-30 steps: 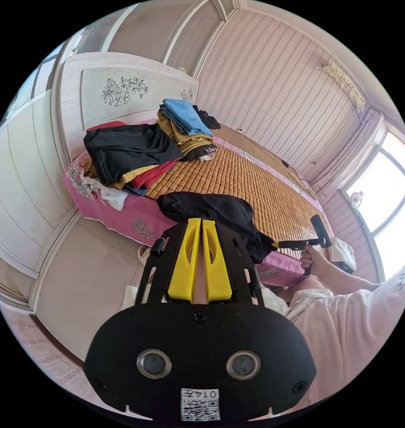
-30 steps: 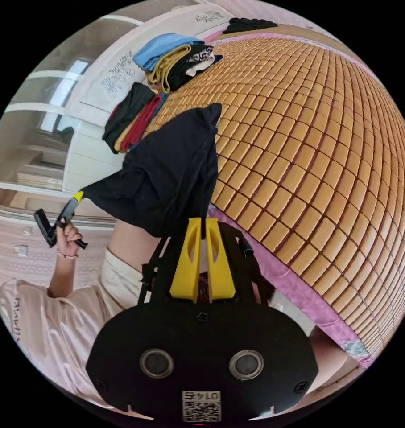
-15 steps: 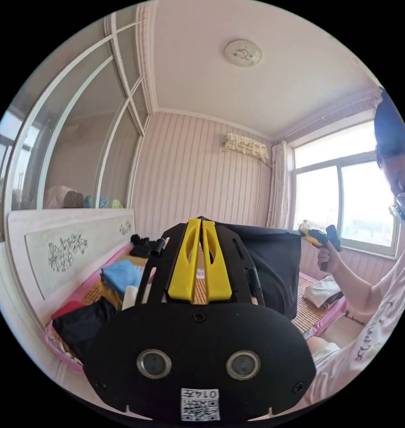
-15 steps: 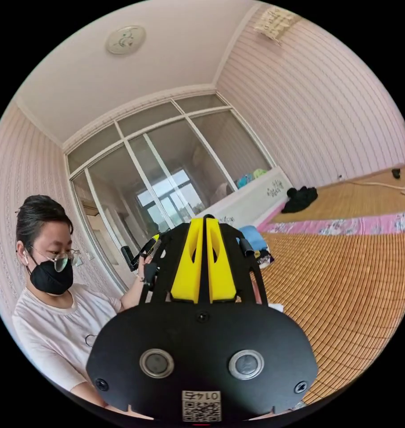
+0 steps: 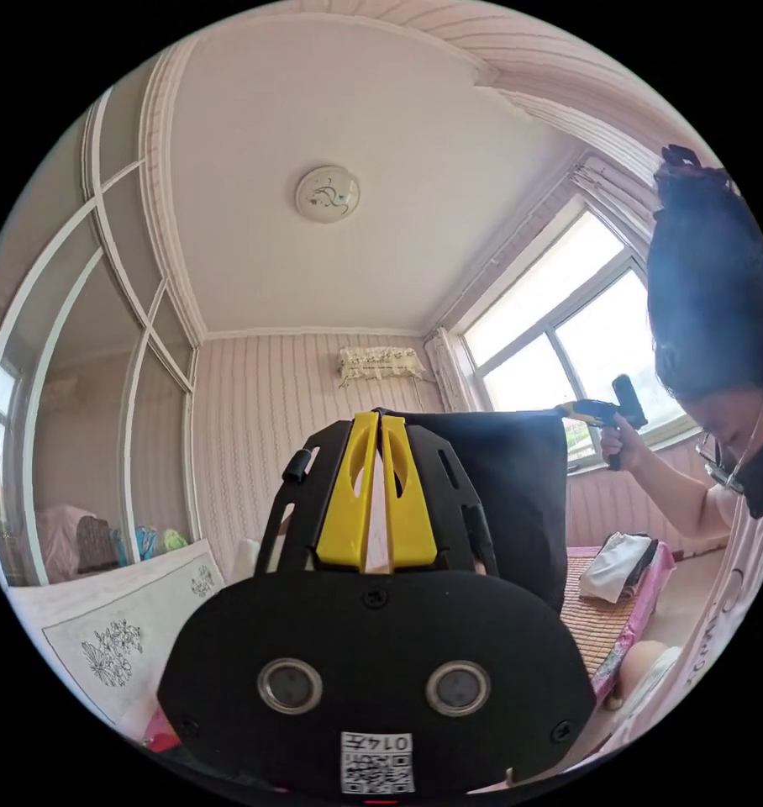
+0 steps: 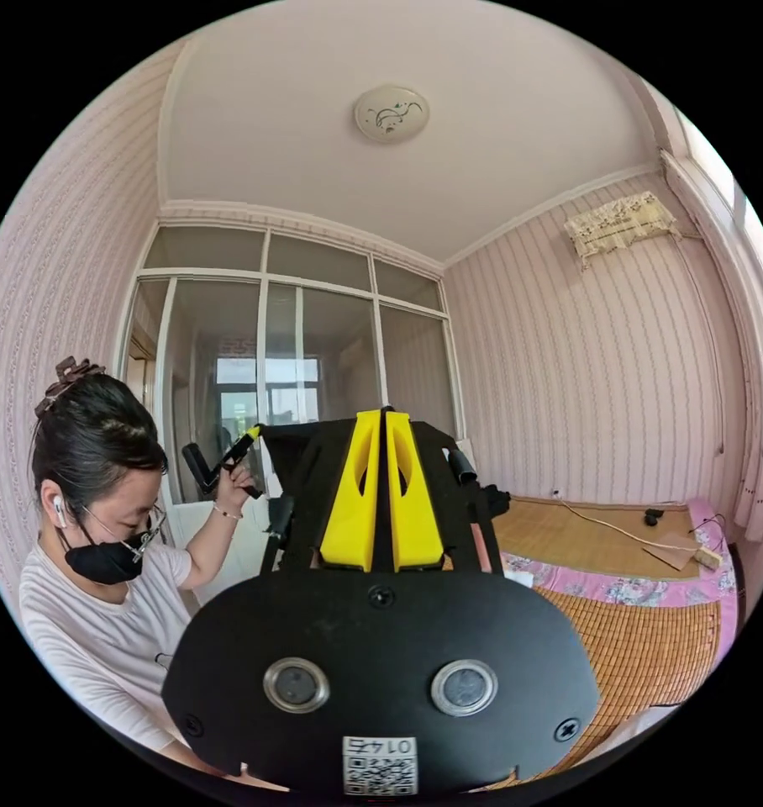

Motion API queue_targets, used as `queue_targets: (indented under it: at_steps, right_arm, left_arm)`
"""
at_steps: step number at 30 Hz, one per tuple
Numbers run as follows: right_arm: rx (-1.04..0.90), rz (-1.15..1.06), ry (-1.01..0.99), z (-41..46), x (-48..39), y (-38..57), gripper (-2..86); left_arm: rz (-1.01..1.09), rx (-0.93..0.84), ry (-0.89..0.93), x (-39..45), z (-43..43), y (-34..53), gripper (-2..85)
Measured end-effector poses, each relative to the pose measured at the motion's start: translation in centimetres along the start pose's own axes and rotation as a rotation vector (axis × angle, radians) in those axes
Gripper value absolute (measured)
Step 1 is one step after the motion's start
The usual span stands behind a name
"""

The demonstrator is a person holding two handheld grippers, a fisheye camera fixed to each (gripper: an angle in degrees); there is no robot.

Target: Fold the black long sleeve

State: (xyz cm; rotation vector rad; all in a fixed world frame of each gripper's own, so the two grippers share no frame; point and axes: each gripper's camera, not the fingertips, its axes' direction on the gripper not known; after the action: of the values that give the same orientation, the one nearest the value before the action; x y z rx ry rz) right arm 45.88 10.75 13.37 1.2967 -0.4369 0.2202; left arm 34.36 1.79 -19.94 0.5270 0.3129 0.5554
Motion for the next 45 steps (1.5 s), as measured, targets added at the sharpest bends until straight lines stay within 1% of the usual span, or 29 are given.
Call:
queue_targets:
  at_steps: [5, 7, 9, 12, 14, 15, 16, 17, 18, 19, 21, 22, 23, 25, 26, 28, 30, 32, 33, 35, 36, 37, 38, 39, 40, 41, 43, 44, 45]
  right_arm:
    - [0.090, -0.118, -0.077, -4.0, -2.9, -4.2, -0.5]
    - [0.105, -0.144, -0.086, -4.4, -3.2, -5.4, -0.5]
    - [0.067, -0.155, -0.014, -3.5, -2.4, -6.4, -0.5]
    - [-0.134, -0.022, 0.151, 1.2, 2.5, -6.5, -0.5]
    - [-0.378, 0.082, 0.283, 6.5, 8.5, -4.1, -0.6]
    - [-0.426, 0.112, 0.310, 7.7, 10.0, -3.3, -0.6]
    - [-0.485, 0.191, 0.337, 9.6, 13.0, -1.5, -0.6]
    - [-0.517, 0.283, 0.346, 10.8, 15.6, -0.2, -0.6]
    - [-0.520, 0.321, 0.349, 11.3, 16.7, 0.1, -0.6]
    - [-0.513, 0.359, 0.345, 12.0, 18.2, -0.1, -0.6]
    - [-0.459, 0.361, 0.411, 12.4, 19.4, -2.2, -0.6]
    - [-0.369, 0.344, 0.422, 12.1, 19.4, -4.5, -0.6]
    - [-0.262, 0.315, 0.406, 11.5, 19.0, -6.7, -0.6]
    - [-0.133, 0.268, 0.362, 10.5, 18.2, -9.4, -0.6]
    - [-0.084, 0.240, 0.325, 10.1, 17.8, -10.3, -0.6]
    - [-0.066, 0.207, 0.293, 9.8, 17.7, -10.3, -0.5]
    - [-0.087, 0.182, 0.262, 9.9, 18.0, -8.5, -0.5]
    - [-0.176, 0.194, 0.232, 10.5, 19.3, -3.7, -0.5]
    - [-0.204, 0.213, 0.225, 10.7, 19.8, -2.0, -0.5]
    - [-0.327, 0.335, 0.220, 11.3, 21.9, 5.9, -0.4]
    - [-0.357, 0.374, 0.226, 11.4, 22.4, 8.1, -0.4]
    - [-0.415, 0.442, 0.221, 11.7, 23.3, 12.7, -0.4]
    - [-0.476, 0.518, 0.212, 12.0, 24.1, 17.3, -0.4]
    - [-0.503, 0.561, 0.213, 12.1, 24.5, 19.6, -0.4]
    - [-0.560, 0.654, 0.213, 12.4, 25.1, 23.9, -0.3]
    - [-0.619, 0.761, 0.219, 12.7, 25.7, 28.0, -0.3]
    - [-0.692, 0.884, 0.198, 13.4, 26.1, 33.0, -0.3]
    - [-0.713, 0.974, 0.181, 13.7, 26.5, 35.7, -0.3]
    - [-0.711, 1.010, 0.178, 13.7, 26.6, 36.8, -0.3]
  left_arm:
    - [0.017, 0.074, -0.005, 1.1, 1.6, -3.7, -1.0]
    - [0.026, 0.073, -0.015, 1.1, 3.2, -4.1, -1.0]
    - [0.020, 0.023, -0.028, 0.8, 6.1, -3.7, -1.0]
    - [-0.025, -0.154, -0.042, -0.1, 13.4, -0.9, -1.0]
    - [-0.098, -0.322, -0.040, -1.5, 20.2, 3.4, -1.0]
    - [-0.118, -0.365, -0.034, -1.9, 21.9, 4.6, -1.0]
    - [-0.148, -0.448, -0.040, -2.6, 25.3, 7.1, -1.0]
    - [-0.175, -0.511, -0.055, -3.2, 28.3, 9.2, -1.0]
    - [-0.189, -0.532, -0.064, -3.5, 29.7, 10.0, -1.0]
    - [-0.234, -0.546, -0.087, -4.2, 31.9, 10.8, -1.0]
    - [-0.297, -0.481, -0.073, -5.1, 34.1, 10.2, -1.0]
    - [-0.314, -0.425, -0.078, -5.6, 35.1, 9.0, -1.0]
    - [-0.314, -0.361, -0.092, -6.0, 35.7, 7.7, -1.0]
    - [-0.317, -0.277, -0.102, -6.8, 36.0, 6.2, -1.0]
    - [-0.310, -0.235, -0.090, -7.4, 36.2, 5.8, -1.0]
    - [-0.281, -0.230, -0.056, -8.2, 36.7, 6.6, -1.0]
    - [-0.259, -0.271, -0.020, -8.8, 37.1, 9.3, -1.0]
    - [-0.258, -0.380, 0.059, -9.5, 37.5, 15.3, -1.0]
    - [-0.255, -0.420, 0.067, -9.6, 37.6, 17.2, -1.0]
    - [-0.243, -0.632, 0.028, -10.0, 37.1, 25.8, -1.0]
    - [-0.242, -0.679, 0.027, -10.1, 36.8, 28.2, -1.0]
    - [-0.277, -0.769, 0.030, -10.5, 36.0, 33.3, -1.0]
    - [-0.336, -0.861, 0.048, -11.0, 35.1, 38.4, -1.0]
    - [-0.381, -0.915, 0.056, -11.3, 34.6, 41.0, -1.0]
    - [-0.484, -1.008, 0.070, -11.9, 33.5, 46.0, -1.0]
    - [-0.538, -1.073, 0.074, -12.2, 32.3, 50.3, -1.0]
    - [-0.528, -1.157, 0.045, -12.5, 30.7, 55.2, -1.0]
    - [-0.581, -1.223, 0.047, -13.0, 30.1, 58.1, -1.0]
    - [-0.602, -1.254, 0.052, -13.4, 29.9, 59.3, -1.0]
